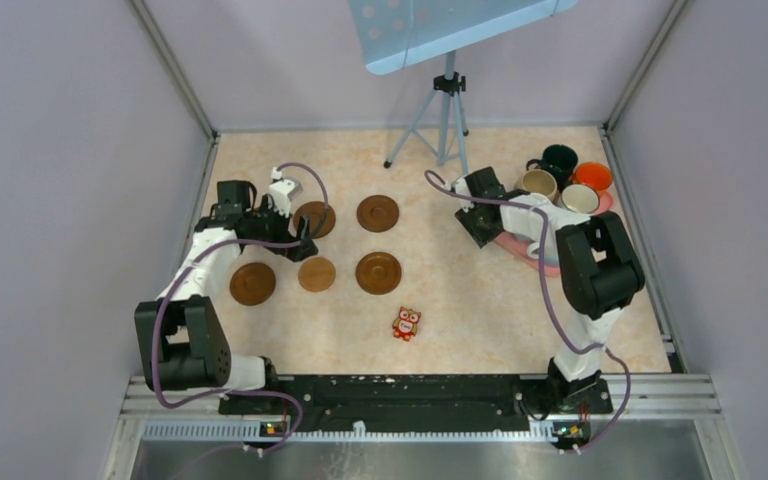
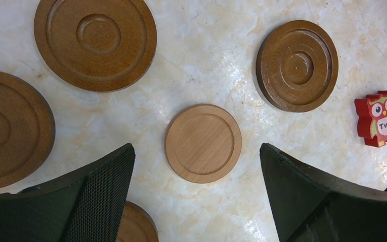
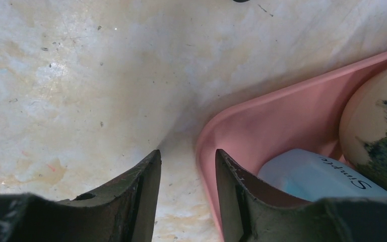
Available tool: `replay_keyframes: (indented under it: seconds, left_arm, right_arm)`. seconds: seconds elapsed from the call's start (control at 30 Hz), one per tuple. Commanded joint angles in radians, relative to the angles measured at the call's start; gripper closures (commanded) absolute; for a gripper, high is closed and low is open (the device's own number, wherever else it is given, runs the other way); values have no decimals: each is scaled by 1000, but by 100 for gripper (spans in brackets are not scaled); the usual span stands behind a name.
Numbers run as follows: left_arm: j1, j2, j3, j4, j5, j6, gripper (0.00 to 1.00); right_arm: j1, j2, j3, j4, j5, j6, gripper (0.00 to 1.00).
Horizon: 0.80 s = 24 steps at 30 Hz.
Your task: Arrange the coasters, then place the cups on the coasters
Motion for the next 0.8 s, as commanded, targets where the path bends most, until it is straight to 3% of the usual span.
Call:
replay_keyframes:
  seconds: [0.0,0.47,0.77]
  left_arm:
    - [-2,-34,11,33,7,-11,1]
    - [0,-38,55,15,-26,11,1]
    - [0,-42,53,16,-23,11,1]
  right_arm:
    - [-19,28,51,-5,-27,10,58]
    - [-37,55,65,-114,-283,24,65]
    - [-37,-7,-7,-134,-382,-6,83]
